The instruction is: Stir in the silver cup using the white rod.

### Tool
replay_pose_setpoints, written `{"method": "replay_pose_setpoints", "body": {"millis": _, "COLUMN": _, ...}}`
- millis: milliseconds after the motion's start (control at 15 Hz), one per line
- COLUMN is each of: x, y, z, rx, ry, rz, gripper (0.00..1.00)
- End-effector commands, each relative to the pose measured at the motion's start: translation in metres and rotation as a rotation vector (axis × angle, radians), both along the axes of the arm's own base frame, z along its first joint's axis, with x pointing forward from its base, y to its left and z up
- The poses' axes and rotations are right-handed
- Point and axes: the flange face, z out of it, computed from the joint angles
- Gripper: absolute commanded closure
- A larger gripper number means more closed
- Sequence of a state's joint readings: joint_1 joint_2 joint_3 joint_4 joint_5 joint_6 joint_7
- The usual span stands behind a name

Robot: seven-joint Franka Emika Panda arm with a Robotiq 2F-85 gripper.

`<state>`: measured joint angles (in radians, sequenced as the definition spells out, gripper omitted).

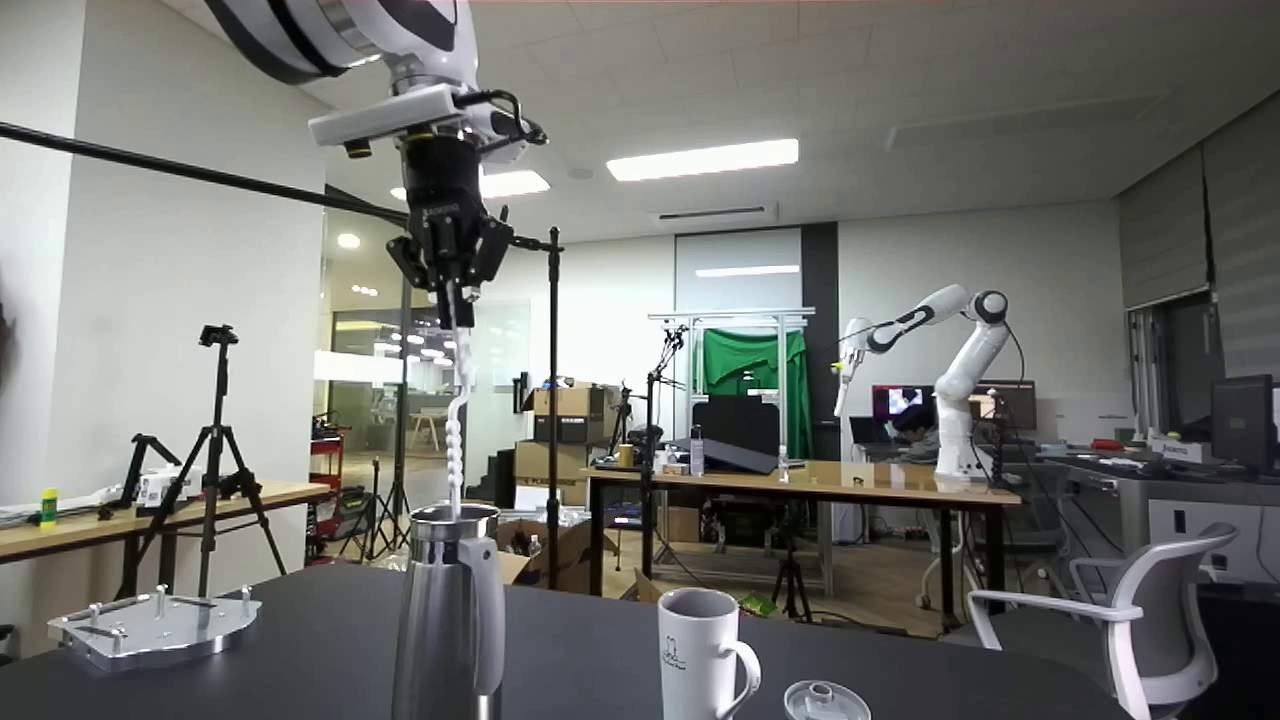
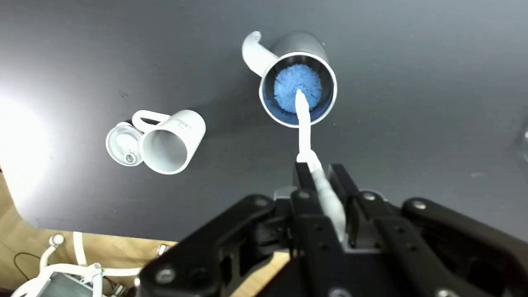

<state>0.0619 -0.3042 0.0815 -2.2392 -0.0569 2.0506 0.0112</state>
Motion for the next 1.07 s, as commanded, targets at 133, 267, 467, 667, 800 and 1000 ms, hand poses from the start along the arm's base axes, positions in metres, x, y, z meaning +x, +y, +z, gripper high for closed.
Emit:
{"method": "replay_pose_setpoints", "body": {"millis": 133, "x": 0.011, "y": 0.000, "z": -0.064, "rx": 0.171, "ry": -0.043, "rz": -0.082, "gripper": 0.96}}
{"method": "replay_pose_setpoints", "body": {"millis": 267, "x": 0.017, "y": -0.001, "z": -0.091, "rx": 0.164, "ry": 0.005, "rz": -0.089, "gripper": 0.96}}
{"method": "replay_pose_setpoints", "body": {"millis": 467, "x": 0.023, "y": -0.006, "z": -0.104, "rx": 0.116, "ry": 0.058, "rz": -0.092, "gripper": 0.96}}
{"method": "replay_pose_setpoints", "body": {"millis": 667, "x": 0.023, "y": -0.011, "z": -0.099, "rx": 0.089, "ry": 0.063, "rz": -0.096, "gripper": 0.96}}
{"method": "replay_pose_setpoints", "body": {"millis": 800, "x": 0.022, "y": -0.017, "z": -0.088, "rx": 0.048, "ry": 0.051, "rz": -0.102, "gripper": 0.96}}
{"method": "replay_pose_setpoints", "body": {"millis": 1000, "x": 0.023, "y": -0.024, "z": -0.078, "rx": 0.004, "ry": 0.029, "rz": -0.097, "gripper": 0.96}}
